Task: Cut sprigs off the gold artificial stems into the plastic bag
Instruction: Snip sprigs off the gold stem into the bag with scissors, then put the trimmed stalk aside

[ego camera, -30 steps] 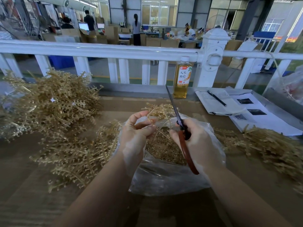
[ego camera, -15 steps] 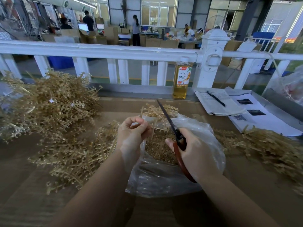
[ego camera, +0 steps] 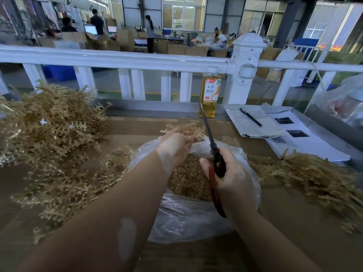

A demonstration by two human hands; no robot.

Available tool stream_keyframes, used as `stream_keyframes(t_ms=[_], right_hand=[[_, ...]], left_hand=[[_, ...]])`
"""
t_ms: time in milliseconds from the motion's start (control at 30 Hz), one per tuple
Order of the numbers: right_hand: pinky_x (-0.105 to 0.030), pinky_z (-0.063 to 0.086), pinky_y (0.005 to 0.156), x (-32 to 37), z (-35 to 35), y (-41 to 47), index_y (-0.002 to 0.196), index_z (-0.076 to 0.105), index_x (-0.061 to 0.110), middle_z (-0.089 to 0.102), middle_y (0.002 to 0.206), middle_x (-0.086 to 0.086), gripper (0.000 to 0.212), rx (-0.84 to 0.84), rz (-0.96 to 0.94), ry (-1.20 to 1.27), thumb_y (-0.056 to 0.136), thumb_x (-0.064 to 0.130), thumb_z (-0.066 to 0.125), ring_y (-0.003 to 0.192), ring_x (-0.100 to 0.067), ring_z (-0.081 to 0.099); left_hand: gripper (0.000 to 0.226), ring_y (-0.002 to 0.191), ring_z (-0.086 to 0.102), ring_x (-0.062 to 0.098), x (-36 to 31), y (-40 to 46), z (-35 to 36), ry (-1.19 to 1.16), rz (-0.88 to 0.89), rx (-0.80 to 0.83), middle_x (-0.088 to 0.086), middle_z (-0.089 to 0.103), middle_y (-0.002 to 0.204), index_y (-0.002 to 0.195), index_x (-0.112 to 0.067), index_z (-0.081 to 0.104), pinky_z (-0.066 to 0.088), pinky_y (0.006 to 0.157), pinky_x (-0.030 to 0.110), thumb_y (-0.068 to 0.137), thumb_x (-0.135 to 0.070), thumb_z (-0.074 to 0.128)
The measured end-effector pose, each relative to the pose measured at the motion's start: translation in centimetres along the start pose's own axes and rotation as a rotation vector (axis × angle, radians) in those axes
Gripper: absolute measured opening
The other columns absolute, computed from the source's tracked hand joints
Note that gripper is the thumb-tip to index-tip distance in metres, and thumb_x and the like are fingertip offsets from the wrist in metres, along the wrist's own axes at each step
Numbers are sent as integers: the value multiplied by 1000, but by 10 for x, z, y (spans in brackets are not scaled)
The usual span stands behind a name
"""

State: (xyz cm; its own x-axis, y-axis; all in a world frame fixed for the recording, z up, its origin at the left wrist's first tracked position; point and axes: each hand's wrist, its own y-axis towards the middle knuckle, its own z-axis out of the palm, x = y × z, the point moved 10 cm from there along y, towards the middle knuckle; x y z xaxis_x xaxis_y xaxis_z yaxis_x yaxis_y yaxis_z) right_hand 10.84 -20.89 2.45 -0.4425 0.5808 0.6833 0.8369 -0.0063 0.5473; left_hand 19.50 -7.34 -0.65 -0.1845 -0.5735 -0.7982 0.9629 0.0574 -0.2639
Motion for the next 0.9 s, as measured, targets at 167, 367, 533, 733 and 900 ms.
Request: stream_keyframes(t_ms=[167,367,533,733,900], right_hand=[[-10,38,54,10,-2,-4,91,56,24,50,62,13,20,-63,-108,-112,89,44,60,60,-6,52],[-5,36,56,11,-3,-2,90,58,20,48,62,13,24,-65,-83,-95,88,44,58,56,-2,49],[-14,45,63,-5,16,2,105,59,21,61,81,9,20,97,27,-177,93,37,60,74,-10,58],[-37,51,75,-15,25,5,111,57,22,66,93,2,20,183,140,-210,94,33,58,87,-18,61],[-36,50,73,-16,25,5,107,57,24,64,88,4,18,181,154,-193,94,36,57,84,-16,60]], left_hand=[[51,85,54,16,0,4,-10,232,-32,-91,12,54,94,137,-1,43,47,75,23,89,17,43],[27,84,51,15,0,11,-12,391,-66,-118,10,52,98,97,-7,57,48,79,20,90,16,44],[73,121,45,28,-2,22,-5,497,24,-4,13,33,149,146,-12,34,43,100,37,83,23,32],[41,87,56,18,-14,17,-16,758,195,-186,8,58,111,113,-12,56,50,80,30,89,12,33],[26,87,56,24,-25,18,-22,1076,231,-285,5,57,82,96,-3,62,47,75,32,92,0,37]])
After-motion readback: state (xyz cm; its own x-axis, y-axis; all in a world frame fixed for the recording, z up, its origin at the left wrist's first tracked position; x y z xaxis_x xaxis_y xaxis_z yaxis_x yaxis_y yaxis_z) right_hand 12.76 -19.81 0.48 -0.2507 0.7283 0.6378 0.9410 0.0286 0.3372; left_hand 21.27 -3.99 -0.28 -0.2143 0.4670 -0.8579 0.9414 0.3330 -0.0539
